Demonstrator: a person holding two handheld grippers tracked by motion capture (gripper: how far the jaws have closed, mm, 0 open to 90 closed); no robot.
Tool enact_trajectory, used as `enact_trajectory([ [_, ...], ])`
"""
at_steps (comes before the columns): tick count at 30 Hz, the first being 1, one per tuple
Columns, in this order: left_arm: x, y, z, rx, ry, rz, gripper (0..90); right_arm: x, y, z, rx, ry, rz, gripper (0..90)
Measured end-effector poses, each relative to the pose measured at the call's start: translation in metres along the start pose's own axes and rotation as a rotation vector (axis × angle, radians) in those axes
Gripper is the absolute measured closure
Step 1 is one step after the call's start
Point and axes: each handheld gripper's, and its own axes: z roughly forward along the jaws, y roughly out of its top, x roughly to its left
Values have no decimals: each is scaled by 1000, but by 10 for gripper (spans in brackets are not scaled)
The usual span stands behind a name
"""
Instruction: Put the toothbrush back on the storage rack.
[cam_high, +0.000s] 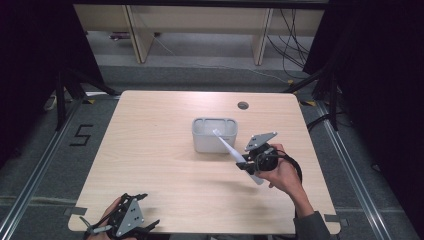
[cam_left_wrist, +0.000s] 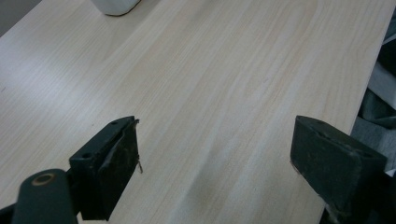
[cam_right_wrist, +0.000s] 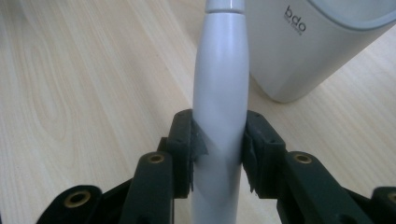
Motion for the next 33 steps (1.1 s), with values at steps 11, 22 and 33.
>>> enact_trajectory([
  [11, -1, 1, 0, -10, -3, -12, 149, -5, -2, -1, -123, -33, 44, 669],
  [22, -1, 1, 1, -13, -2, -10, 149, -5, 5, -5, -268, -47, 81, 668],
  [33, 0, 0, 1, -5, -2, -11, 149, -9, 17, -3, -359, -60, 83, 669],
])
